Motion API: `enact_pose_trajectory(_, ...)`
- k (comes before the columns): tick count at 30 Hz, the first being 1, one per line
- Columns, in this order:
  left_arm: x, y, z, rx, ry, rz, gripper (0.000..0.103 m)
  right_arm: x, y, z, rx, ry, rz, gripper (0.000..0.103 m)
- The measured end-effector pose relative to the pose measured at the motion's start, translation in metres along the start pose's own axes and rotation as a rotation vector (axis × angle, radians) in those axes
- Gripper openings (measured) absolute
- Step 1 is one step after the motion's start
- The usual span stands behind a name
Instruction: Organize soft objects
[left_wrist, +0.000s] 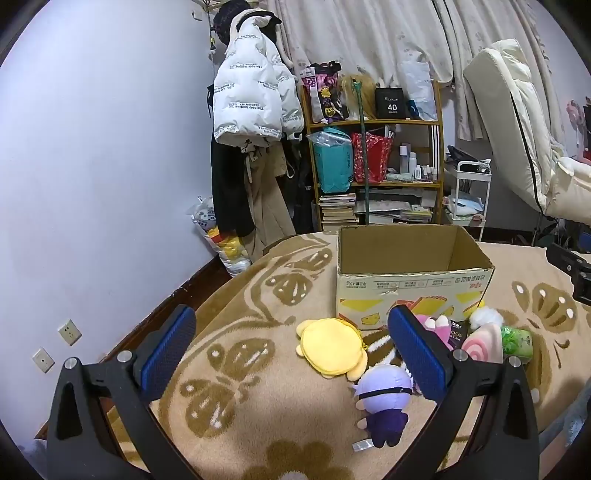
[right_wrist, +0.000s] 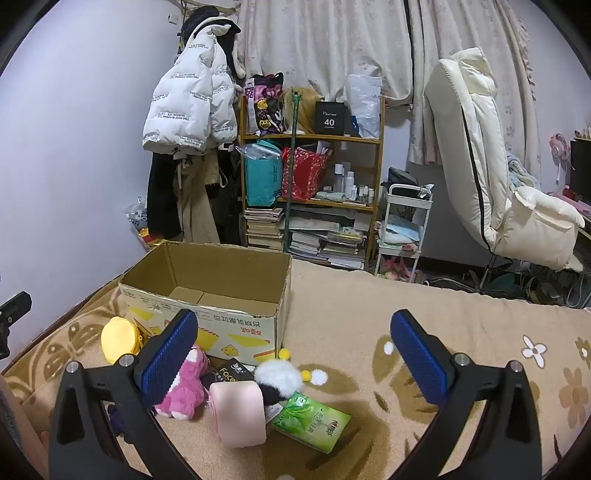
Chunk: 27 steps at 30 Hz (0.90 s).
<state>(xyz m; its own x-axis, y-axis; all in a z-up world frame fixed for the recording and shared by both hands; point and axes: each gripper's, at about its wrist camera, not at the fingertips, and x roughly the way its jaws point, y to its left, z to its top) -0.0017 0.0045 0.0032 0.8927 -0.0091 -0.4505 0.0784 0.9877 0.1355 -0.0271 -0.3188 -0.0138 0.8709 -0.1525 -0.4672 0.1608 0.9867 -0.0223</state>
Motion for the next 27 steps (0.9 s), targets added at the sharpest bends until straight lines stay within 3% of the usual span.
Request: enact_pose_trajectory(27,0.0043,-0.0007,-0.0022,0.011,0.018,0.006,0.102,0.0017,0.0014,0.0,-0.004,0.011,-0.009,0.103)
